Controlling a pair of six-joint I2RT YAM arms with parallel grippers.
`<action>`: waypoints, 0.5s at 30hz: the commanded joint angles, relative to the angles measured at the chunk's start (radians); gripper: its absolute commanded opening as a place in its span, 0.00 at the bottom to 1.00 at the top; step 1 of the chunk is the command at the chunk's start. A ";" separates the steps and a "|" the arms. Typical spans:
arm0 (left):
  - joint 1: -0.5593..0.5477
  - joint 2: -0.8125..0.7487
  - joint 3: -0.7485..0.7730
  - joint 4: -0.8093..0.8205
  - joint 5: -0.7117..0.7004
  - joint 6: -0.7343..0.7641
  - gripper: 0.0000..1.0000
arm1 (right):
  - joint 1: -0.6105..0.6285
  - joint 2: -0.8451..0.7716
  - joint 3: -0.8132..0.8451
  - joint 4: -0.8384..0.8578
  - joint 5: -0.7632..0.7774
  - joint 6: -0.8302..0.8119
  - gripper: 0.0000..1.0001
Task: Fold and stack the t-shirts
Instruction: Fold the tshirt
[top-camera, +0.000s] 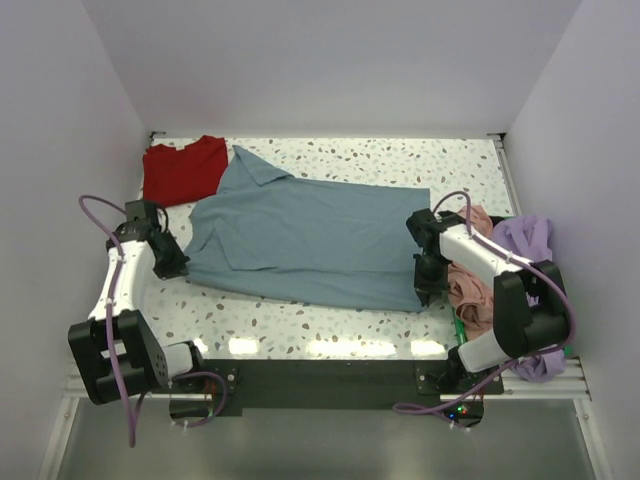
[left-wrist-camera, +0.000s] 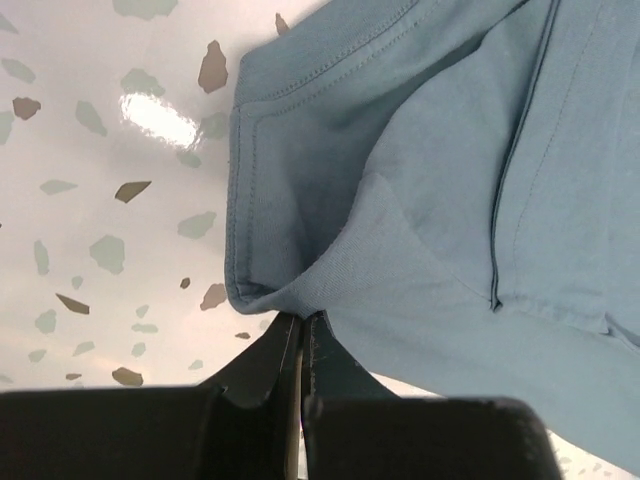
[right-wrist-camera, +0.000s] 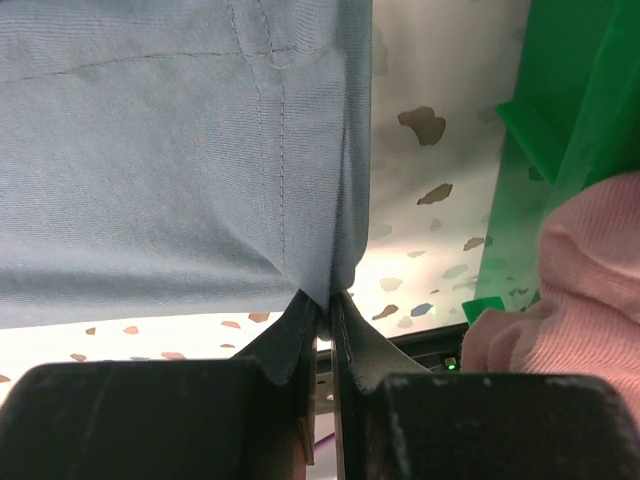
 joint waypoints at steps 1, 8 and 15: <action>0.017 -0.041 -0.004 -0.045 -0.016 0.050 0.00 | 0.011 -0.031 -0.010 -0.062 0.036 0.021 0.06; 0.017 -0.080 0.022 -0.094 -0.027 0.072 0.45 | 0.018 -0.054 0.006 -0.098 0.041 0.016 0.49; 0.004 -0.146 0.057 -0.071 -0.035 0.122 0.53 | 0.022 -0.111 0.079 -0.111 -0.048 -0.035 0.58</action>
